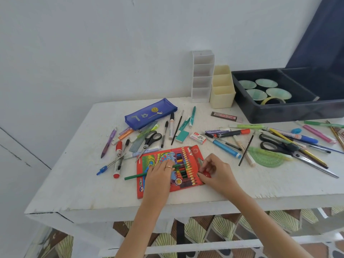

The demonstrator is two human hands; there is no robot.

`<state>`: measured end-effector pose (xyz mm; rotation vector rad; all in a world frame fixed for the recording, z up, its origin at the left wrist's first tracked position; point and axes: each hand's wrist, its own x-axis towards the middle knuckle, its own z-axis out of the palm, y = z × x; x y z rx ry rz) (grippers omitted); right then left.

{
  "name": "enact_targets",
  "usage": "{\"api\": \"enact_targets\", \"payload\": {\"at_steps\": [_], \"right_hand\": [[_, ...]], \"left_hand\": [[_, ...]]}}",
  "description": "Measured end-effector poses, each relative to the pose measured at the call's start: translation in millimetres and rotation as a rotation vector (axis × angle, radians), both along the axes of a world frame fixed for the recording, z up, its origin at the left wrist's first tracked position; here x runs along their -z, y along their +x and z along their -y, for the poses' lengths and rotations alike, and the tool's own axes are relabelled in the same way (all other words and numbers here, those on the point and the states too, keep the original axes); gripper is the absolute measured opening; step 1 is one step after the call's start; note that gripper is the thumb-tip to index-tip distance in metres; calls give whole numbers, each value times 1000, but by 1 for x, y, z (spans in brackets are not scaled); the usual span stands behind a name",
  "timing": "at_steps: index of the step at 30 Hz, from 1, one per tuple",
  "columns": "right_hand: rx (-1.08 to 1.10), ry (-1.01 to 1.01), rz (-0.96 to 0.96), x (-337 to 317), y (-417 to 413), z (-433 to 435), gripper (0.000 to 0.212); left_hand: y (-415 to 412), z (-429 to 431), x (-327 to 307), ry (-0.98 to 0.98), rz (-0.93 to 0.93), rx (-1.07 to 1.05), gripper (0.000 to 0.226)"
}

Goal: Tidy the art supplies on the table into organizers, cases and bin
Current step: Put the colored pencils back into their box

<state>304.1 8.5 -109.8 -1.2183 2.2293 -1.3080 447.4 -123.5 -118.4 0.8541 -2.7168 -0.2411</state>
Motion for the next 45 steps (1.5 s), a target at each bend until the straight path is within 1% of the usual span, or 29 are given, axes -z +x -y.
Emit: {"api": "enact_targets", "payload": {"at_steps": [3, 5, 7, 9, 11, 13, 15, 17, 20, 21, 24, 26, 29, 32, 34, 41, 45], "right_hand": [[-26, 57, -54, -2, 0, -1, 29], [30, 22, -128, -6, 1, -3, 27], [76, -79, -145, -14, 4, -6, 24], [27, -140, -117, -23, 9, -7, 25], [-73, -157, -97, -28, 13, -8, 27], [-121, -163, -147, -26, 11, -10, 30], [-97, -135, -247, -19, 7, -14, 30], [-63, -80, -314, -13, 2, -19, 25], [-9, -46, -336, -11, -13, -29, 18], [21, -49, -325, -12, -19, -34, 18], [121, -24, -319, -20, -45, -55, 19], [181, 32, -352, -24, -60, -67, 19], [226, 101, -387, -26, -76, -80, 21], [254, 121, -421, -24, -82, -86, 20], [258, 125, -430, -21, -80, -84, 20], [168, 91, -367, -4, -49, -56, 17], [127, 113, -395, 8, -16, -32, 15]], "left_hand": [[-1, -1, -1, 5, 17, 29, 40], [-2, -3, -6, -20, 8, 51, 40], [-3, -6, -9, -59, -114, 87, 40], [-7, -13, -9, -86, -247, 151, 33], [-13, -22, -14, -19, -349, 218, 22], [-18, -30, -15, 45, -375, 246, 15], [-20, -33, -11, 117, -383, 258, 15], [-21, -37, -11, 161, -401, 278, 20], [-21, -40, -19, 102, -387, 274, 46], [-20, -37, -21, 73, -393, 263, 49], [-13, -24, -23, 105, -397, 114, 45], [-9, -14, -21, 186, -348, 12, 46], [-5, 0, -13, 235, -232, -74, 46], [-3, 5, -6, 250, -140, -92, 50], [-2, 4, -3, 250, -113, -98, 50], [-3, 2, -1, 288, -133, -110, 51], [-4, 4, -1, 280, -124, -107, 52]]}}
